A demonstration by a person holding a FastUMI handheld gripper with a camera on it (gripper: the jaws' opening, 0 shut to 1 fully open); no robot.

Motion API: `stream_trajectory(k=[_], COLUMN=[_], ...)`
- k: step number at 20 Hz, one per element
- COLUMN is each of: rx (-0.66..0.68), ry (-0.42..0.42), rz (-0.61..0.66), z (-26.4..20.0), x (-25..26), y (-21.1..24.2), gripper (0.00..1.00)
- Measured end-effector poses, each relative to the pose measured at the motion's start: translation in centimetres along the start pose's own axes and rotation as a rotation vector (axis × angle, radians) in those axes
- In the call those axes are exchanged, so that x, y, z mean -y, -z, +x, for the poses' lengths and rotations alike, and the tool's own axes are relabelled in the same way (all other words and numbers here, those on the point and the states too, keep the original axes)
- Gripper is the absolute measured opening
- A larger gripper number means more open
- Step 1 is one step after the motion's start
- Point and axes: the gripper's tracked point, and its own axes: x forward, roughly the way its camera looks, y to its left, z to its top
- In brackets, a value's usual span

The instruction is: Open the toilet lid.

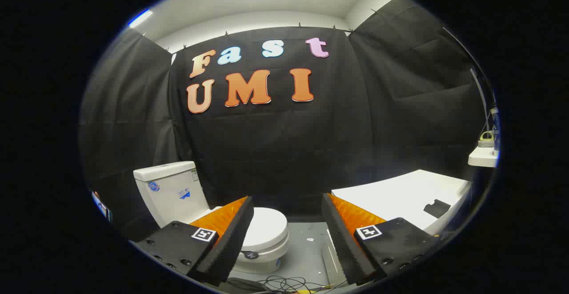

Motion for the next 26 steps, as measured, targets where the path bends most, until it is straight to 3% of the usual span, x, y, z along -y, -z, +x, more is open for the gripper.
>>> stream_trajectory(k=[26], rx=[0.001], ry=[0.018], rz=[0.013], z=[-0.06], x=[0.76], y=[0.05], gripper=[0.99])
